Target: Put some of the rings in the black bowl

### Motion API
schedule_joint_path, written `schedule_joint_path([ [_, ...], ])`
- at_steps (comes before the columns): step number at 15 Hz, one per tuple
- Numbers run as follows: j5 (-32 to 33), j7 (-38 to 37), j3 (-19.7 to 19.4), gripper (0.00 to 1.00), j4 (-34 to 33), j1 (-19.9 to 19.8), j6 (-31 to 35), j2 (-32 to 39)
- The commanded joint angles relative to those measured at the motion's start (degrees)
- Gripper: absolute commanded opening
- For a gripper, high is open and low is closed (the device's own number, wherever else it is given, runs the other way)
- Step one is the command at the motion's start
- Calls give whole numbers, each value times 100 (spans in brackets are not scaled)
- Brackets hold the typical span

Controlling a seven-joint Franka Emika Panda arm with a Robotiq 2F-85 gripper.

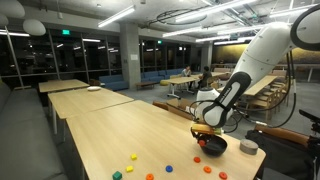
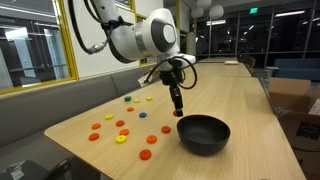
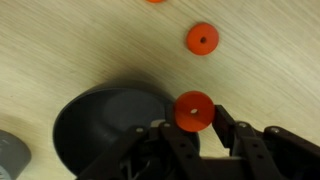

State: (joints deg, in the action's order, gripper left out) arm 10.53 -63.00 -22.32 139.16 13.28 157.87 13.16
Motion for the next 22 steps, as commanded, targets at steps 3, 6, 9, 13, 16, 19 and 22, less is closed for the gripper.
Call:
schedule_joint_path([
  [3,1801,-2376,-1054,17,302,864,-178,-360],
  [6,2479,-3203,-417,17,217,202,-468,-351],
  [9,2426,-3406,14,68,166,-212,-594,-258],
  [13,2327,-3272,426,98,106,-577,-600,-215],
  [16,2107,-2462,860,100,201,-812,-126,-286],
  [19,1456,-1476,1291,100,257,-974,394,-222],
  [22,273,-171,2130,100,311,-1506,935,8],
])
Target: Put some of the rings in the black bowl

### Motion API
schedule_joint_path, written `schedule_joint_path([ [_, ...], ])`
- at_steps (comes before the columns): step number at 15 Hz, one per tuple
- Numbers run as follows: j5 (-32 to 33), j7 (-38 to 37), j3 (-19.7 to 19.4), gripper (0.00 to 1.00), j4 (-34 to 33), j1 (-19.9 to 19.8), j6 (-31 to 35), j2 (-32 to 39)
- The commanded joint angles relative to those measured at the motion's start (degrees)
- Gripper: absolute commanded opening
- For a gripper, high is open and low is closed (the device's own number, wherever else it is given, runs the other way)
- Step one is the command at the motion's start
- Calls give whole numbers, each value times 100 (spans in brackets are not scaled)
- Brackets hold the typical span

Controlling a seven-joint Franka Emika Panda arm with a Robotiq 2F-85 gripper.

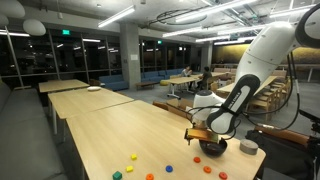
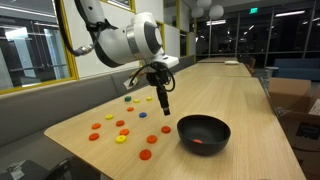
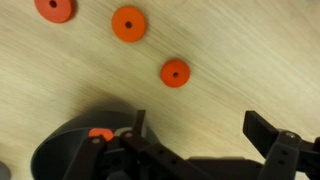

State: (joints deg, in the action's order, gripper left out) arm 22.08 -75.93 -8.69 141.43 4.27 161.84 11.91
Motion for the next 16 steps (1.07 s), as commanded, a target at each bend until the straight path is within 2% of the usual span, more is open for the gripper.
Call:
schedule_joint_path([
  [1,-1298,1556,1253,100,79,-961,637,221],
  [3,-2215,2429,2165,100,-54,-1590,638,541],
  [5,-2880,3300,3008,100,-290,-2456,246,770],
  [6,-3107,3564,2973,100,-346,-2495,57,812],
  [7,-3727,4049,2516,100,-427,-2026,-116,799],
  [9,-4007,4336,2072,100,-502,-1824,-459,733],
  [11,-3979,4273,1487,100,-564,-1495,-736,646],
  [13,-3854,4179,1077,100,-679,-1252,-971,656],
  [16,-3800,4338,797,100,-930,-1038,-1428,741],
])
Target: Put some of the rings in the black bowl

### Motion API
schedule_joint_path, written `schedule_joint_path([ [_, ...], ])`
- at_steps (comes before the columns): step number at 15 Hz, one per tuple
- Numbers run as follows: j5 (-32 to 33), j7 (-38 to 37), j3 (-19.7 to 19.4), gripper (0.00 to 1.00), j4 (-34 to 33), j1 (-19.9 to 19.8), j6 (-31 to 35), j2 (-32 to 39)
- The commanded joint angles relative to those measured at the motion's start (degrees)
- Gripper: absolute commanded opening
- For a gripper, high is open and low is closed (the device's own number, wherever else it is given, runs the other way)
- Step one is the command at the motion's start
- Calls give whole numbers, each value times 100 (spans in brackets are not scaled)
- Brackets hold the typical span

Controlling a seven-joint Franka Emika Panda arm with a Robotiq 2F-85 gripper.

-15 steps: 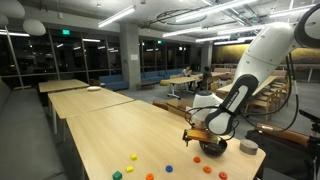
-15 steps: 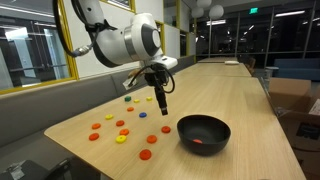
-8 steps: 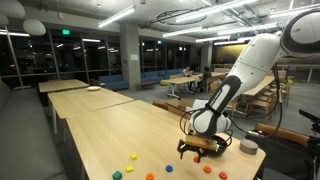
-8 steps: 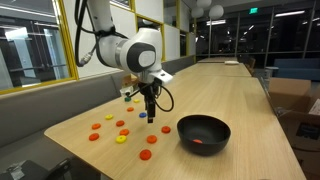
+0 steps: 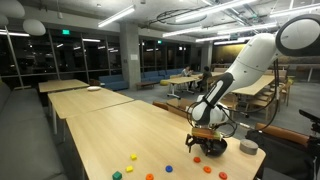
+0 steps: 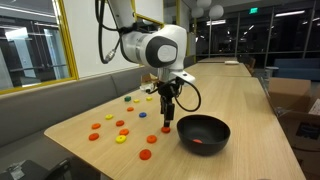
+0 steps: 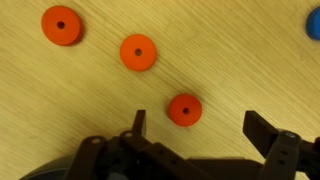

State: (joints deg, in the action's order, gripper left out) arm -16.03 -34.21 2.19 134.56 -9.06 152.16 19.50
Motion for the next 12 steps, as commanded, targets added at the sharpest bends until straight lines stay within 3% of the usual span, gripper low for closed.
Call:
schedule_joint_path([
  [1,-12,267,-318,100,-313,332,-612,-5],
  [7,344,-9,-660,100,-626,720,-1227,136],
  [12,822,-414,-945,100,-639,1019,-923,350],
])
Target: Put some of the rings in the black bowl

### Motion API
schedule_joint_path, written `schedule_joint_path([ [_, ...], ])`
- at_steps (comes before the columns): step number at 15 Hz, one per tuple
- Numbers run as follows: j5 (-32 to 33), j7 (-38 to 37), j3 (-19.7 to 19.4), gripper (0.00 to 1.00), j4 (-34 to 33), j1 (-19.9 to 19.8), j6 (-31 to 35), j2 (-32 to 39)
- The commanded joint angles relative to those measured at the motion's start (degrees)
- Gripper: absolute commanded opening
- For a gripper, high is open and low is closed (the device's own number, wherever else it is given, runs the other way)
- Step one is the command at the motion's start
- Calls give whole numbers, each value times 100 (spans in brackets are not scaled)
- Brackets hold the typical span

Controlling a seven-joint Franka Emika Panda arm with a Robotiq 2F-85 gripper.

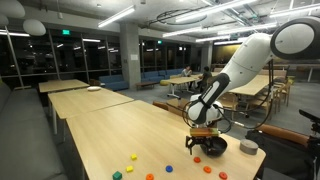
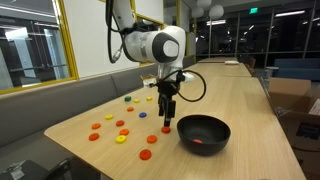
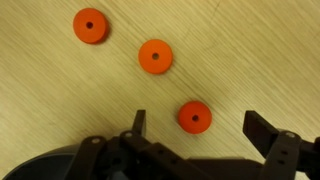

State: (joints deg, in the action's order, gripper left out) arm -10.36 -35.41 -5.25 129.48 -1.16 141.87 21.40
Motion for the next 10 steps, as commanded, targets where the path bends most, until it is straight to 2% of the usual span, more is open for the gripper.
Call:
schedule_joint_path([
  [1,285,-321,-215,100,-129,258,177,202],
  [10,107,-322,-187,100,-103,421,1148,546],
])
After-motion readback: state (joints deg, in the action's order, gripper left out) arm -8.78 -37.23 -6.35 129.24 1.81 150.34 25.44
